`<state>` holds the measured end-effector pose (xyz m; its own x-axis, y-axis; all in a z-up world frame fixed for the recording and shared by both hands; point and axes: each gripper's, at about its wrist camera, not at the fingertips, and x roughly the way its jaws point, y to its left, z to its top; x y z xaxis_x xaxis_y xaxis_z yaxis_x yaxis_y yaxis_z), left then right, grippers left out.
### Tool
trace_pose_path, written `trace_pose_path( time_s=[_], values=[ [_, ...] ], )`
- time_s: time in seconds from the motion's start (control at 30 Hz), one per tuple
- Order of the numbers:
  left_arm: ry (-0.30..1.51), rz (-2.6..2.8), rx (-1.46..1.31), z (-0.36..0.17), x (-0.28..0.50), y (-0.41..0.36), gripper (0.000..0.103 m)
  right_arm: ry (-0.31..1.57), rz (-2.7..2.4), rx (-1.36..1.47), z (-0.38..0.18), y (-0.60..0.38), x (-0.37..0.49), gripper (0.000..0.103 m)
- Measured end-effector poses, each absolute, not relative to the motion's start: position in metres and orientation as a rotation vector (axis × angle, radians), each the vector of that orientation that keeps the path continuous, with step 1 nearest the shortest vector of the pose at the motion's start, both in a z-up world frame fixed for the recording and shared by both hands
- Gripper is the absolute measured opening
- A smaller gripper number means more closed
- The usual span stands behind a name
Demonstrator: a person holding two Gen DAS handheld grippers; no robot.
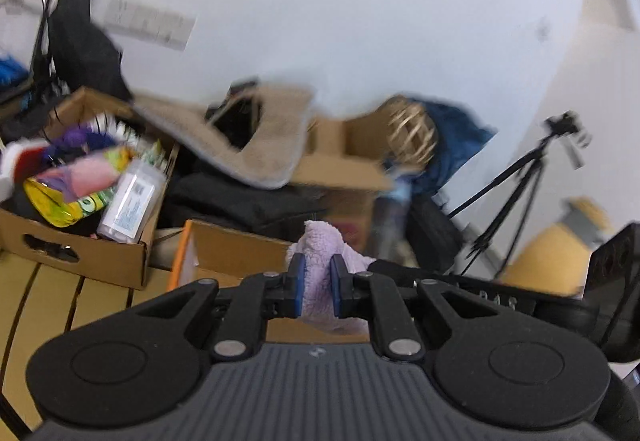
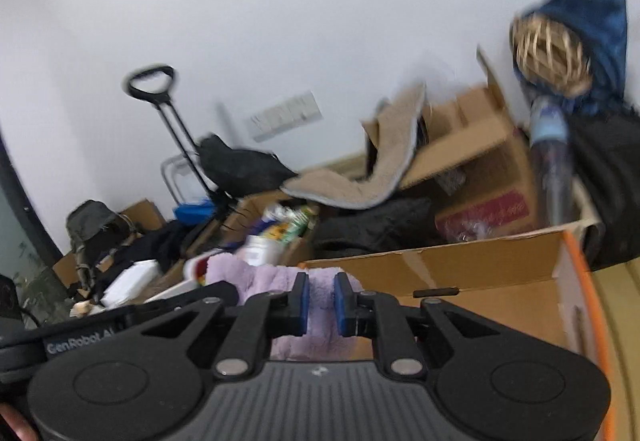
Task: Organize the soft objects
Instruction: 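Carry the lilac towel with both tools and drop it into the cardboard box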
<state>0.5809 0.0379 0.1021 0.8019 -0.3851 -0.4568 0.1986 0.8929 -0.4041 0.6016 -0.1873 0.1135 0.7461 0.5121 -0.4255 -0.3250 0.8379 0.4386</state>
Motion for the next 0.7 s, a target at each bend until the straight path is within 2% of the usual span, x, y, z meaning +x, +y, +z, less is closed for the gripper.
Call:
trace_pose_path(
  time_s=[0.13,0.27,0.3,0.33,0.37,0.43,0.47,0.6,0.7],
  values=[
    [0.659,-0.267,-0.301,0.067,0.642,0.039,0.014,0.691,0.417,0.376,0.071,-0.171,0.681,0.012],
    [0.714,-0.190,-0.193,0.041,0.669,0.031,0.019,0.786,0.366,0.321,0.030,-0.146,0.720,0.012],
    [0.710,-0.174,-0.191,0.039,0.669,0.032,0.023,0.804,0.364,0.326,0.022,-0.143,0.725,0.016],
    [0.704,-0.167,-0.195,0.038,0.669,0.033,0.035,0.827,0.370,0.337,0.015,-0.140,0.730,0.017],
    [0.690,-0.167,-0.211,0.040,0.667,0.035,0.041,0.837,0.368,0.358,0.010,-0.139,0.734,0.017],
    [0.674,-0.152,-0.204,0.044,0.669,0.039,0.046,0.830,0.348,0.377,0.008,-0.139,0.737,0.035],
    [0.669,-0.159,-0.199,0.048,0.667,0.040,0.046,0.834,0.349,0.384,0.008,-0.140,0.737,0.038],
    [0.652,-0.156,-0.172,0.075,0.648,0.040,0.047,0.806,0.343,0.371,0.032,-0.153,0.722,0.041],
    [0.618,-0.175,-0.131,0.103,0.621,0.039,0.056,0.758,0.329,0.337,0.066,-0.177,0.700,0.044]
  ],
)
